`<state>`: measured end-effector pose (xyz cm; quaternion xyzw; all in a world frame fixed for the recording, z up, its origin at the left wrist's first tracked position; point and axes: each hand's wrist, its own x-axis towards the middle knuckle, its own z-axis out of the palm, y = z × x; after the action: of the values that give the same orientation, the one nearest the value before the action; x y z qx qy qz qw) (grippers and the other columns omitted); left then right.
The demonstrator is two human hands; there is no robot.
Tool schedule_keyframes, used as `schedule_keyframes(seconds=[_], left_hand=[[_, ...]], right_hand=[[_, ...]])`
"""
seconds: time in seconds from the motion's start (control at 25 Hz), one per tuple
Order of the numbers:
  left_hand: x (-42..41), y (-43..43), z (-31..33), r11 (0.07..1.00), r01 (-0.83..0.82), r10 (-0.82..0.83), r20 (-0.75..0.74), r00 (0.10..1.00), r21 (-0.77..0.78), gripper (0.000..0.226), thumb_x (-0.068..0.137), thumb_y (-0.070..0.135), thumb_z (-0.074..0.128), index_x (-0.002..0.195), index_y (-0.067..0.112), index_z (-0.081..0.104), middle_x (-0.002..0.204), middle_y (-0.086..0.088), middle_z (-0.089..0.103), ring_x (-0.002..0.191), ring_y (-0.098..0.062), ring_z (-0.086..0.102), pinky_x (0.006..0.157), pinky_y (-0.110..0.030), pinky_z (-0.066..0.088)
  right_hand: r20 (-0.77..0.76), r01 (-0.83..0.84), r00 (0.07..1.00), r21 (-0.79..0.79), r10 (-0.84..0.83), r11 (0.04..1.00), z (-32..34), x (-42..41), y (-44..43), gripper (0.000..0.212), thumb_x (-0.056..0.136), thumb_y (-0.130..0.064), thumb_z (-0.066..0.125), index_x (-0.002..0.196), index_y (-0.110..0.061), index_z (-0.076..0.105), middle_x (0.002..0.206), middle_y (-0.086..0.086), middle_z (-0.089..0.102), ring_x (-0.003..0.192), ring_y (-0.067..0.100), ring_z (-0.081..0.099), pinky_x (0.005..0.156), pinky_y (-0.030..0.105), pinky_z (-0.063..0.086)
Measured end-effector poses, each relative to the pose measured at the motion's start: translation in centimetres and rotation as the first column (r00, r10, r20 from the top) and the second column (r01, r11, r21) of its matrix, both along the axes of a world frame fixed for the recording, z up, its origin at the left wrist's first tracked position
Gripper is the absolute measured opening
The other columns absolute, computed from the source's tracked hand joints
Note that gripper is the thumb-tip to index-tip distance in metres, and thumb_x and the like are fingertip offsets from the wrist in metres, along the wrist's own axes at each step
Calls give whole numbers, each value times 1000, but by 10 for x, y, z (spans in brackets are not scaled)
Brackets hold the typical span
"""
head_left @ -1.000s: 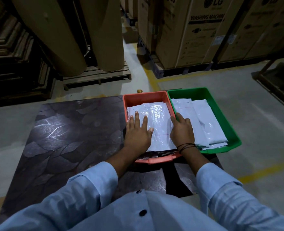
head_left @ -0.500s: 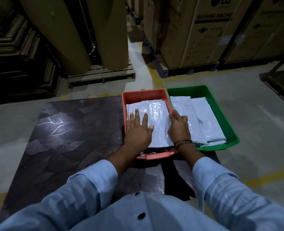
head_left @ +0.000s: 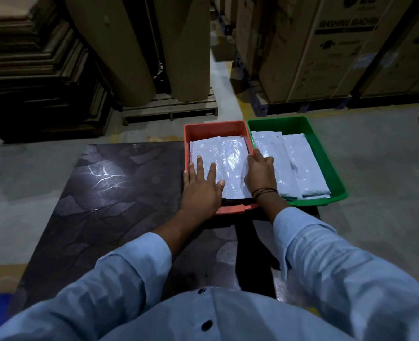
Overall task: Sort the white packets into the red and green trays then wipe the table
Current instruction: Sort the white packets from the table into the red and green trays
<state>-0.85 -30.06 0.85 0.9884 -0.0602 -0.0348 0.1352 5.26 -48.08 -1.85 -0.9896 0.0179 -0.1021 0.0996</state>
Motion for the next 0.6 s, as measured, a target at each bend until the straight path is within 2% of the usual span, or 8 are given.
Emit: schedule_keyframes(seconds=[0.12,0.28,0.44,0.6], left_hand=[[0,1,2,1000,-18,18,10,1000,8,63,107,51,22,162,23,10,168,-16,-12,155,-37,-9,125,-52,-4],[-7,10,-2,997,-75,75,37,997,24,63,107,51,26,161,21,15,168,-18,-7,155,-40,-6,125,-54,-2],[-18,19,-1,987,-160,159,42,986,15,64,106,50,29,161,18,19,168,-19,-3,155,-42,-3,125,-56,1],[-43,40,-7,966,-257,257,70,964,-3,67,101,52,24,158,17,27,168,-21,4,154,-43,5,124,-57,6]], right_hand=[[18,1,1000,-33,0,999,3,-2,-2,43,76,-3,56,118,-9,60,137,14,52,97,39,49,82,41,42],[29,-49,998,-115,53,992,5,-14,2,53,78,-18,59,130,-20,53,147,8,44,129,39,39,94,48,37],[56,-149,986,-83,154,985,10,-24,18,54,82,-23,55,136,-20,52,151,8,42,137,40,34,104,53,34],[56,-269,961,-53,272,962,9,-39,51,52,86,-27,48,137,-20,52,152,8,42,137,40,34,104,52,34]])
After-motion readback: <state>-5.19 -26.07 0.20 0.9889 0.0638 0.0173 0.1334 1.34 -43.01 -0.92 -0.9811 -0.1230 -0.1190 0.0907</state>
